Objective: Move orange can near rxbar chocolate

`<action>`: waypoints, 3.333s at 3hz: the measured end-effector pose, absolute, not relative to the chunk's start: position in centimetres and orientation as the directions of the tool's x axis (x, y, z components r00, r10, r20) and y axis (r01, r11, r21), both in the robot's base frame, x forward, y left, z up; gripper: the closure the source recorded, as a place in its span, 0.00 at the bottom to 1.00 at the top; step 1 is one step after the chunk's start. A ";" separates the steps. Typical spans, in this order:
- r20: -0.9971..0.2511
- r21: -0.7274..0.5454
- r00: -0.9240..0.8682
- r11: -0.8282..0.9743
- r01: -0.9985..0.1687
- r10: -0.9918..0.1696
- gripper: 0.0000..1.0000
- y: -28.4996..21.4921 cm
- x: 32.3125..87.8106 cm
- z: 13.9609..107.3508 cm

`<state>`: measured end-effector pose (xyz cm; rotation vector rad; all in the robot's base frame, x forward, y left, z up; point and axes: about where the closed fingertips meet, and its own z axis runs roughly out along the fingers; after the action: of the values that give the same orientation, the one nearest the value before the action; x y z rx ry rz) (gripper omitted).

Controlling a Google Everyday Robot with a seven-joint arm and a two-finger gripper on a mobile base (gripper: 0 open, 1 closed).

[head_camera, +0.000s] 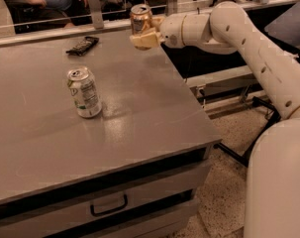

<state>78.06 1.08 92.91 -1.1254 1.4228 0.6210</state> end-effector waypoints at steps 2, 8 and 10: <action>-0.957 -0.205 0.071 0.489 -0.848 -0.280 1.00 3.5 76.5 93.4; -0.974 -0.109 -0.051 0.650 -0.752 -0.223 1.00 9.2 85.7 90.0; -0.964 -0.143 -0.031 0.612 -0.778 -0.264 0.98 12.0 88.7 87.9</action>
Offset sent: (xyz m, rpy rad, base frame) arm 0.0017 0.0389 0.0077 0.0616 0.0137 -0.3182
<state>88.73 11.95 87.86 -0.8906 1.5957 0.5152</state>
